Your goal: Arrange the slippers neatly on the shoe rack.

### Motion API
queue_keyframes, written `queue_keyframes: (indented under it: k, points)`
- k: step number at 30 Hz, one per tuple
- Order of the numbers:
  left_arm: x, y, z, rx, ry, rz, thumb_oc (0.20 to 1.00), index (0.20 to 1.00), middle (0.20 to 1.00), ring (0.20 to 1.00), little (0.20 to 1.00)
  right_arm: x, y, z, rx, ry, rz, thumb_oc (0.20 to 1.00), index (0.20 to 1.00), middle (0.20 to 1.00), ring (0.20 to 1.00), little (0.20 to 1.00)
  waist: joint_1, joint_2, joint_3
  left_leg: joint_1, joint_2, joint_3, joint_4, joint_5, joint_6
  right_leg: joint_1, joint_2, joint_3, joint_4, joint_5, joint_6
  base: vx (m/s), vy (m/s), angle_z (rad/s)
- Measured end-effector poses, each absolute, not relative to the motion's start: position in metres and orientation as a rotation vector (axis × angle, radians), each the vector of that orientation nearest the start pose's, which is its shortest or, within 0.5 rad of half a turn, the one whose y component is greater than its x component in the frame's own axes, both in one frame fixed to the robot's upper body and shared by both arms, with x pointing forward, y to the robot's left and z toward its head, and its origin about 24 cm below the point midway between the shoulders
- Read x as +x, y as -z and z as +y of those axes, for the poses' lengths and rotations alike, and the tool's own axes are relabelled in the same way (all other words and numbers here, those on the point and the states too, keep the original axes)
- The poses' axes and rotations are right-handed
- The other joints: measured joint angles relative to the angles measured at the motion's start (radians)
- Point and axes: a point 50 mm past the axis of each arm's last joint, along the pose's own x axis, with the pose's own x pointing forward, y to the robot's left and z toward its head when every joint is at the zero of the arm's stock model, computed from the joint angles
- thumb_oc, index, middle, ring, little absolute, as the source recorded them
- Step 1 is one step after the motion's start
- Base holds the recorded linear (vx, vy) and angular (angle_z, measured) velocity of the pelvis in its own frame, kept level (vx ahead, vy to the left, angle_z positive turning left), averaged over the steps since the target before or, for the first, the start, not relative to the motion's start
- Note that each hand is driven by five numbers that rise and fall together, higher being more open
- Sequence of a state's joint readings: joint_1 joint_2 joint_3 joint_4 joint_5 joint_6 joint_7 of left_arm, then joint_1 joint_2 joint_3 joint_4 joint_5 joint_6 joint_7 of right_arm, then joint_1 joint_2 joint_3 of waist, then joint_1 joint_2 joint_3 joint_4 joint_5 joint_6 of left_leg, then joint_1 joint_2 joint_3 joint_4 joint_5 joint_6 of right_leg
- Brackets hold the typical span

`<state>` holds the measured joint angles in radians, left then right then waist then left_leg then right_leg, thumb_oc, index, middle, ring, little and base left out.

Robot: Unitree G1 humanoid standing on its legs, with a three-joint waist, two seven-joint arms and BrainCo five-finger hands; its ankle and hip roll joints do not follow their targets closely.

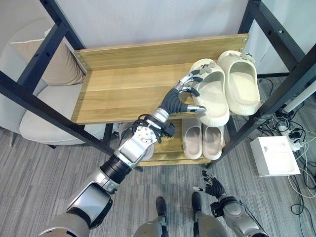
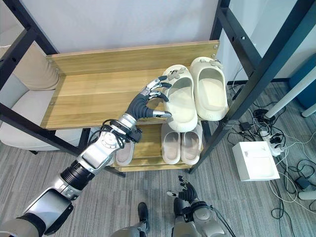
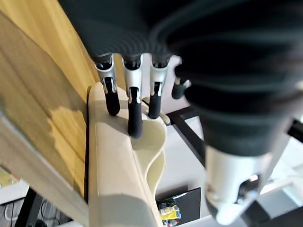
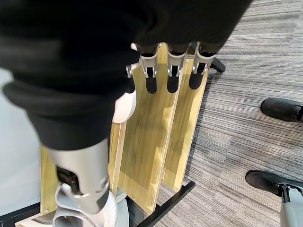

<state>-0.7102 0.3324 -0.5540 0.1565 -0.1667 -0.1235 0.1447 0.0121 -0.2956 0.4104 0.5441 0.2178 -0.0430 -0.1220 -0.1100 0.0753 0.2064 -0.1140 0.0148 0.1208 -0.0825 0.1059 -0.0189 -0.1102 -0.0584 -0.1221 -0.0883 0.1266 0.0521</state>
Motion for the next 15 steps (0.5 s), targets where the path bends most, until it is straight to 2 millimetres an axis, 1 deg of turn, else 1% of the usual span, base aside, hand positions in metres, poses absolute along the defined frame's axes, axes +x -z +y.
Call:
queue_keyframes:
  k: [5,15]
  points:
    - [0.3308,-0.1877,0.0507,0.355,0.418,-0.567,1.000,1.000,1.000,1.000,1.000,0.1978,0.0852,-0.1650,-0.215,-0.126,0.575,1.000,1.000,1.000,1.000,1.000,-0.010,0.000,0.000,-0.002,0.000,0.001,-0.001,0.000,0.000,-0.002,0.000,0.002,0.000,0.000,0.000,0.00,0.000,0.00]
    - [0.3318,-0.1908,0.0534,0.477,0.308,-0.640,1.000,1.000,1.000,1.000,1.000,0.1984,0.0847,-0.1661,-0.220,-0.105,0.562,1.000,1.000,1.000,1.000,1.000,-0.013,-0.003,0.002,-0.004,0.000,0.000,-0.003,-0.001,0.001,-0.004,0.000,0.001,0.000,0.000,0.000,0.00,0.000,0.00]
